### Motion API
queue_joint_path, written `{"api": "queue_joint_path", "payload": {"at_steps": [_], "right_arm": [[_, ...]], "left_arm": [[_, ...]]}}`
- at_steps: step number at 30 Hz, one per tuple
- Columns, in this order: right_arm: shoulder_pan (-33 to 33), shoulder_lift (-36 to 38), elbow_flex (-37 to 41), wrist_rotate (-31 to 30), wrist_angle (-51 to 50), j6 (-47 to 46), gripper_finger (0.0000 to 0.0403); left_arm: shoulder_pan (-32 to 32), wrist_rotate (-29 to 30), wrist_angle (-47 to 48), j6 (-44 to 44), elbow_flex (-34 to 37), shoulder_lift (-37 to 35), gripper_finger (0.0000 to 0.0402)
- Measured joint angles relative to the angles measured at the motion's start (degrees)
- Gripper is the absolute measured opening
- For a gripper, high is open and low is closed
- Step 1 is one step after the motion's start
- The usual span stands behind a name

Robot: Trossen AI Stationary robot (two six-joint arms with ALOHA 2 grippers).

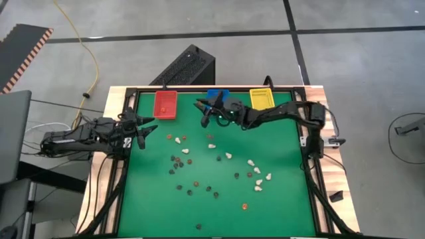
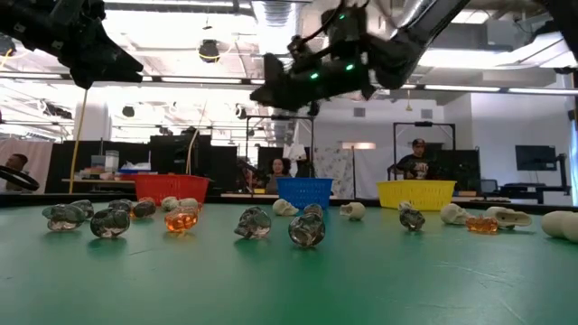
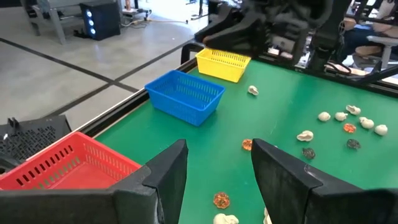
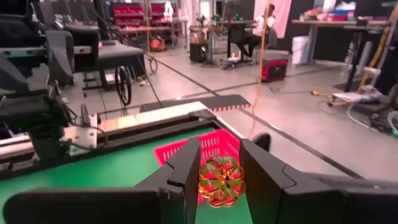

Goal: Sort Halloween decoration
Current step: Put the orange pumpkin toy into the red bin

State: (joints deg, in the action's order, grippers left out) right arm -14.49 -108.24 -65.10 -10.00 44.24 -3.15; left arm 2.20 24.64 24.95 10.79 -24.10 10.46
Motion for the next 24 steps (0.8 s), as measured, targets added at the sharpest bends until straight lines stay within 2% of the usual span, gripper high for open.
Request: {"api": "queue_joint_path", "payload": {"at_steps": [8,18,24], "right_arm": [[-0.64,-13.35,-15.08,2.67,-1.28,-1.86,0.0125],[-1.44,-28.48,-40.37,4.7,-17.77,-3.51,0.0125],[-1.53,-35.68,-52.13,5.19,-24.32,-5.25,0.0126]], "left_arm": [[-0.02,-0.06,0.03,0.07,0.0,0.0,0.0169],[-0.01,-0.04,0.04,0.04,0.0,0.0,0.0169],[0.0,-0.01,0.03,0.02,0.0,0.0,0.0169]]}}
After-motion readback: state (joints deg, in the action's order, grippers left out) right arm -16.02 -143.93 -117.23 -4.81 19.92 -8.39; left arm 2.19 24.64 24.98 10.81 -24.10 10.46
